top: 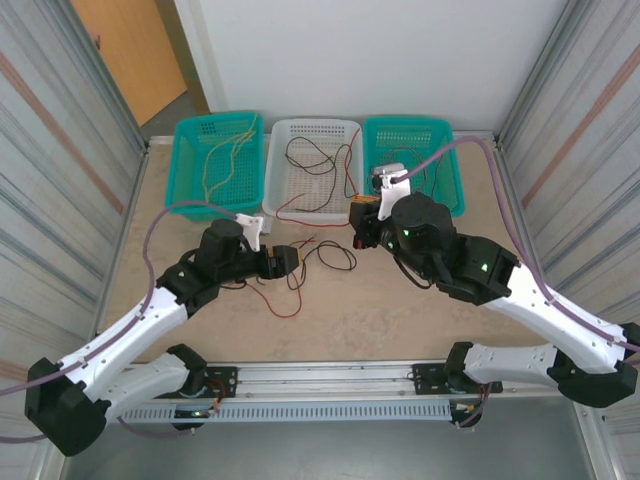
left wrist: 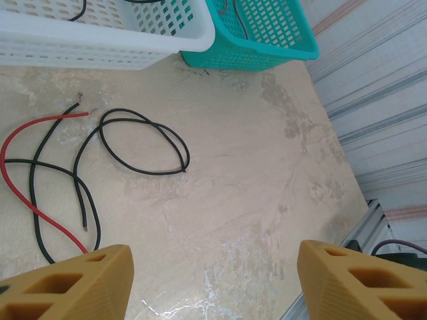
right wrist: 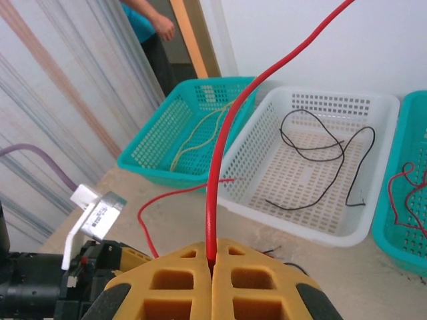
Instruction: Untangle the cables
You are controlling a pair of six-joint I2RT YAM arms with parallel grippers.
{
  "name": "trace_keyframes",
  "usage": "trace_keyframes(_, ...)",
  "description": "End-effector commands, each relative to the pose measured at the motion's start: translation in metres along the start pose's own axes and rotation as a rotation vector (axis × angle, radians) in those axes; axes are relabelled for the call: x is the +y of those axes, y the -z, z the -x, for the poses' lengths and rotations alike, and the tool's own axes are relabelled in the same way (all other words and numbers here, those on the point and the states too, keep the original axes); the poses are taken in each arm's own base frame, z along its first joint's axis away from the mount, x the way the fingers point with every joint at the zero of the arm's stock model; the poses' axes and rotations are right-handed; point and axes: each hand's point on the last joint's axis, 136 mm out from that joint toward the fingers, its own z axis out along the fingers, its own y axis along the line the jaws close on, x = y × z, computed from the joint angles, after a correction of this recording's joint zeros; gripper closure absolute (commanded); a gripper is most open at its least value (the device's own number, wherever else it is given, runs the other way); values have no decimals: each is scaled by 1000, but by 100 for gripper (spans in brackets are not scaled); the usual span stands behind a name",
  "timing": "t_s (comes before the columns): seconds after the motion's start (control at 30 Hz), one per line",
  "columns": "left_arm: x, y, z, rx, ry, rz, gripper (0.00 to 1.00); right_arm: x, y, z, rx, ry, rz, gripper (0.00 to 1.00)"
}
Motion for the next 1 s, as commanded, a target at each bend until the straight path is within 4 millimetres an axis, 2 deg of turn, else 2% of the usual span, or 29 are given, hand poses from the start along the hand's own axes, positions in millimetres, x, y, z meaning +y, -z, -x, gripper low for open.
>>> trace_keyframes(0.0,1,4,2,-16,-30,20,36,-20,1,2,-14,-46,-68,100)
trace_keyframes(0.17,7,4,-1,-3,-23,46,37,-71,1,15,-24,-92,-234,100)
trace_keyframes(0.4,13,4,-4,7,-11,73,37,-151,0,49,-66,-222,-392,100)
trace_keyframes(0.53,13,6,-5,8,-8,77,36,-201,-9,69,-84,-276,-504,100)
trace_keyframes(0.63,15,8,-6,10,-6,89,34,-235,-29,73,-55,-318,-549,100)
trace_keyframes(0.67,15,9,-5,8,-5,92,33,-243,-38,70,-33,-331,-550,100)
trace_keyframes(0.7,16,10,-6,8,-7,95,32,-254,-51,66,-3,-346,-550,94)
trace_keyframes(0.8,19,14,-5,3,-3,116,28,-283,-84,38,144,-379,-589,69)
trace_keyframes(0.87,20,17,-5,2,-6,128,27,-299,-93,15,236,-400,-646,66)
trace_keyframes(0.97,22,20,-7,1,-12,138,23,-309,-100,-16,300,-443,-670,63)
